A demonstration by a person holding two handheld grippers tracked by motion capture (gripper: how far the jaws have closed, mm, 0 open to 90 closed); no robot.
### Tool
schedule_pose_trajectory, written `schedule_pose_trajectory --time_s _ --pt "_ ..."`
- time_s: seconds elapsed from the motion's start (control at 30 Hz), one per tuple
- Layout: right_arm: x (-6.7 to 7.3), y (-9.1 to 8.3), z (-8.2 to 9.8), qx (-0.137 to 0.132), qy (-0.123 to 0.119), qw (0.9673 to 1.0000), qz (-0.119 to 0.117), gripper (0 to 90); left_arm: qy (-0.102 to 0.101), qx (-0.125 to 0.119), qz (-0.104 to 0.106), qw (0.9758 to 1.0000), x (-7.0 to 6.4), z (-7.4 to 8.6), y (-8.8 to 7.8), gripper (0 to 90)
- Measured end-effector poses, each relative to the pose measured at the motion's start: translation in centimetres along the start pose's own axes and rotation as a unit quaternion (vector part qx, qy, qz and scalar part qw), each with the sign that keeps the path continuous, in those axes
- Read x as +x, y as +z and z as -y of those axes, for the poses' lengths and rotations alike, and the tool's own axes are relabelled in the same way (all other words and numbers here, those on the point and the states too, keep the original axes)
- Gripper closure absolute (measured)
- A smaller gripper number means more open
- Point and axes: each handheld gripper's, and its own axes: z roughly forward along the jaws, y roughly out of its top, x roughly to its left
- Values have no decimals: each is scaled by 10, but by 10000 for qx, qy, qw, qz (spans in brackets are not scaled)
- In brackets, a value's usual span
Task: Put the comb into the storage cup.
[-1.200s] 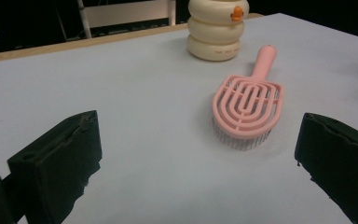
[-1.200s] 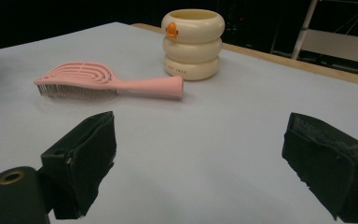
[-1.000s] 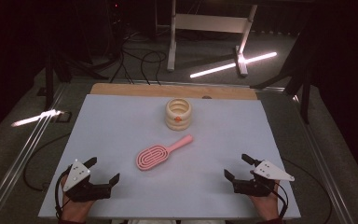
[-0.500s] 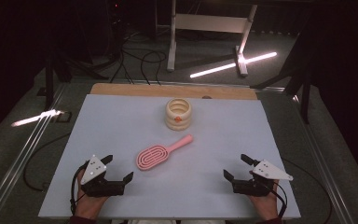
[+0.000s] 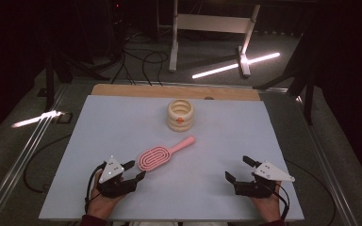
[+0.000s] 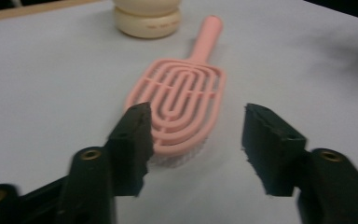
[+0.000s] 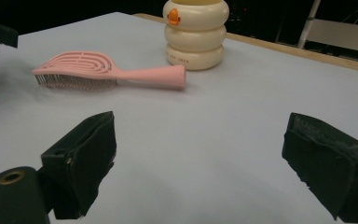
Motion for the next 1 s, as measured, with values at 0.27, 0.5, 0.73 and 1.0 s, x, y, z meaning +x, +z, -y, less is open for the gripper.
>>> schedule_pose_trajectory --time_s 0.27,0.5,0.73,1.0 --pt "-1 -1 0 -2 -3 10000 16 97 92 279 184 9994 -10 -2 18 689" --pt "-2 -1 0 -1 5 10000 20 99 199 601 249 9977 -14 -1 30 898" --pt "-2 -1 0 -4 7 10000 22 99 215 766 149 9967 -14 0 34 900" --pt "-2 -1 0 -1 16 10000 22 99 157 803 40 9966 -11 0 36 900"
